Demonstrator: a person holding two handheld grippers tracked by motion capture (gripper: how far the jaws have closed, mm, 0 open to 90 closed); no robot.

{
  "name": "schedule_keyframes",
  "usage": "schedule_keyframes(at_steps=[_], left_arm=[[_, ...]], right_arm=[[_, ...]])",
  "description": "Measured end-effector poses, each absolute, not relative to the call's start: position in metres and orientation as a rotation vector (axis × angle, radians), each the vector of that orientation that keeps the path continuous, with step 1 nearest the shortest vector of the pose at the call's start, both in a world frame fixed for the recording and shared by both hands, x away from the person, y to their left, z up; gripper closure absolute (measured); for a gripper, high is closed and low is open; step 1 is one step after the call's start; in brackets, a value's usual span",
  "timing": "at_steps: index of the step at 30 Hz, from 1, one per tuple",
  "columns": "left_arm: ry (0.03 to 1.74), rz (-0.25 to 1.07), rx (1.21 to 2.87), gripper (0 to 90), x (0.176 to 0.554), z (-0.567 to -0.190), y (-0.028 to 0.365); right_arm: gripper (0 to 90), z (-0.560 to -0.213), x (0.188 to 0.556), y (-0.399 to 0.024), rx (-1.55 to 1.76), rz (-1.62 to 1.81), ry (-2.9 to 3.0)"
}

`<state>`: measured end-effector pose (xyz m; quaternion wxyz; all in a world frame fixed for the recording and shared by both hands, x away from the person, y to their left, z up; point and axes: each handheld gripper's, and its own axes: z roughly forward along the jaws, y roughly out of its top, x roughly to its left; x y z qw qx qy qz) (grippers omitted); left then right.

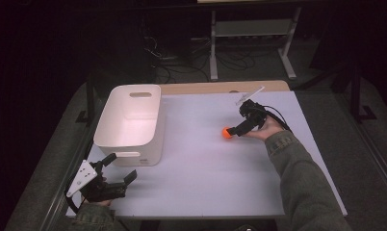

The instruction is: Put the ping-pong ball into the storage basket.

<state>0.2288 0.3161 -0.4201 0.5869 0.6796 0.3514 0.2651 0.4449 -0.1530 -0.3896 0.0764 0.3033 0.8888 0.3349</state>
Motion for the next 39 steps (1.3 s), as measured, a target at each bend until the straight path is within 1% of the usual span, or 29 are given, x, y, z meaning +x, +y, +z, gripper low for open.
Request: schedule_keyframes(at_steps=[13, 23, 27, 30, 39], left_arm=[[0.817, 0.621, 1.586, 2.3, 0.228, -0.420, 0.316], [0.814, 0.616, 1.587, 2.3, 0.228, -0.420, 0.316], [0.813, 0.615, 1.587, 2.3, 0.228, -0.420, 0.316], [0.812, 0.615, 1.587, 2.3, 0.228, -0.420, 0.316], [0.810, 0.614, 1.586, 2.3, 0.228, -0.420, 0.316]], right_arm=[[0.2, -0.401, 0.451, -0.147, 0.898, 1.008, 2.684], [3.5, -0.413, 0.458, -0.147, 0.921, 0.991, 2.724], [7.0, -0.416, 0.460, -0.147, 0.927, 0.986, 2.742], [12.2, -0.417, 0.461, -0.147, 0.918, 0.997, 2.749], [18.9, -0.423, 0.464, -0.146, 0.908, 1.004, 2.776]])
